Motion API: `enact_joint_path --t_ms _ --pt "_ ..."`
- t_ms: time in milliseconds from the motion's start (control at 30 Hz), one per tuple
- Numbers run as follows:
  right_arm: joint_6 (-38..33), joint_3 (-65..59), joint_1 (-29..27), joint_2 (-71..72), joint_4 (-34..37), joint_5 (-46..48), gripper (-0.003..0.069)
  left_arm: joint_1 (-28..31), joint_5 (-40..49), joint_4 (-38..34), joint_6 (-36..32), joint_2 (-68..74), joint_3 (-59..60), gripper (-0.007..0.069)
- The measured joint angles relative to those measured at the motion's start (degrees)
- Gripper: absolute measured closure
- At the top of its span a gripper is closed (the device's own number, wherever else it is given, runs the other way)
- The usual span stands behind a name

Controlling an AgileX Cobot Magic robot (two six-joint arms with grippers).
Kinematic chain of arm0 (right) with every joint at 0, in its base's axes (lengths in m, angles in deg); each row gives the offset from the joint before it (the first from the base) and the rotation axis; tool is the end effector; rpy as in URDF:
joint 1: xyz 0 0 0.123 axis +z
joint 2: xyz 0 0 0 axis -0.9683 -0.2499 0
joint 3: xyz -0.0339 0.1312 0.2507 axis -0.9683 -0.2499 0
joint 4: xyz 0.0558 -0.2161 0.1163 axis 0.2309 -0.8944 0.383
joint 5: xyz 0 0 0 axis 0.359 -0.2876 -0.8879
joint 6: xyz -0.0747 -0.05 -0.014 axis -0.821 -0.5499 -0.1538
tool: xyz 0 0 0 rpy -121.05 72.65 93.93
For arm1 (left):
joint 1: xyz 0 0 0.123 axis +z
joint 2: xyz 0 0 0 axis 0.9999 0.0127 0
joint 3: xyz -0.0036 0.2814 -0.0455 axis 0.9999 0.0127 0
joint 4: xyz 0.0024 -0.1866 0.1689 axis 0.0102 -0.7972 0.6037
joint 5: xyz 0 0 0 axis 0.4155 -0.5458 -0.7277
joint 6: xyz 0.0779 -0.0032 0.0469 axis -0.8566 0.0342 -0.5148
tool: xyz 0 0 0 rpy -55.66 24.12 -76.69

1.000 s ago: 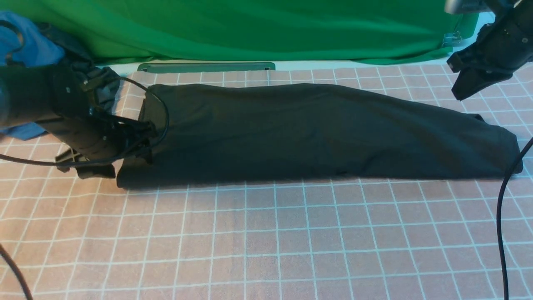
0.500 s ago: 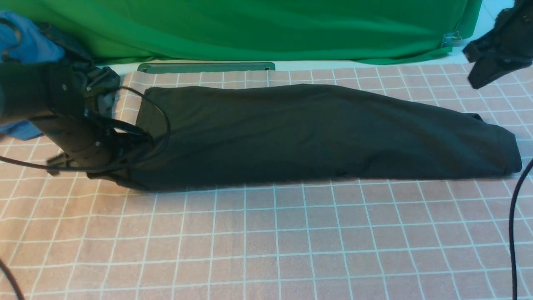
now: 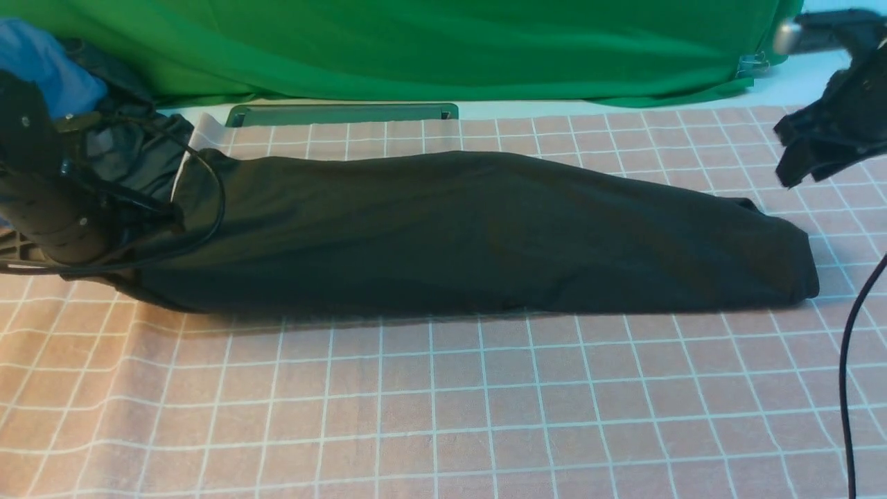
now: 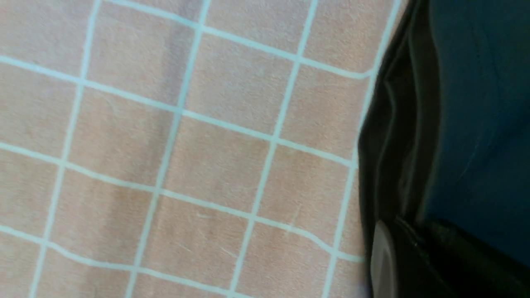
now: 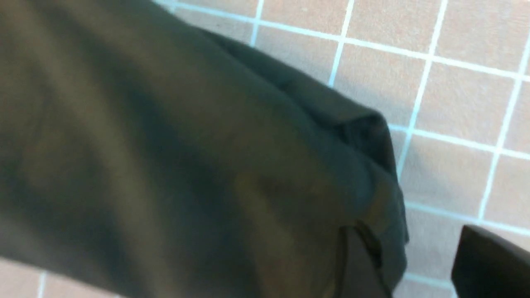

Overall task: Fold a long-sleeved shirt over a pink coffee tablecloth.
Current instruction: 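Pull the folded dark garment lengthwise by its ends to straighten it flat on the table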

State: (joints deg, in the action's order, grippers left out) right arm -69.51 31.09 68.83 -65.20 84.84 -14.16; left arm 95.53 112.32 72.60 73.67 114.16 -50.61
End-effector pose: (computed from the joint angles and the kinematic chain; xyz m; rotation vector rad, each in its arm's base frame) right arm 0.4458 -0.0372 0.2365 -0.2471 2.8033 0.1497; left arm 0.3378 0.0443 0.2219 -0.3719 2.7441 0.1003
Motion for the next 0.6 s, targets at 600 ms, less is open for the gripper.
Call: enact_joint_path --t_ms 600 --pt "2.3 0.0 -0.5 -7.8 0.0 -0.9 0.0507 0.0 -0.3 -1.5 0.1 0.0 0.0 0.0239"
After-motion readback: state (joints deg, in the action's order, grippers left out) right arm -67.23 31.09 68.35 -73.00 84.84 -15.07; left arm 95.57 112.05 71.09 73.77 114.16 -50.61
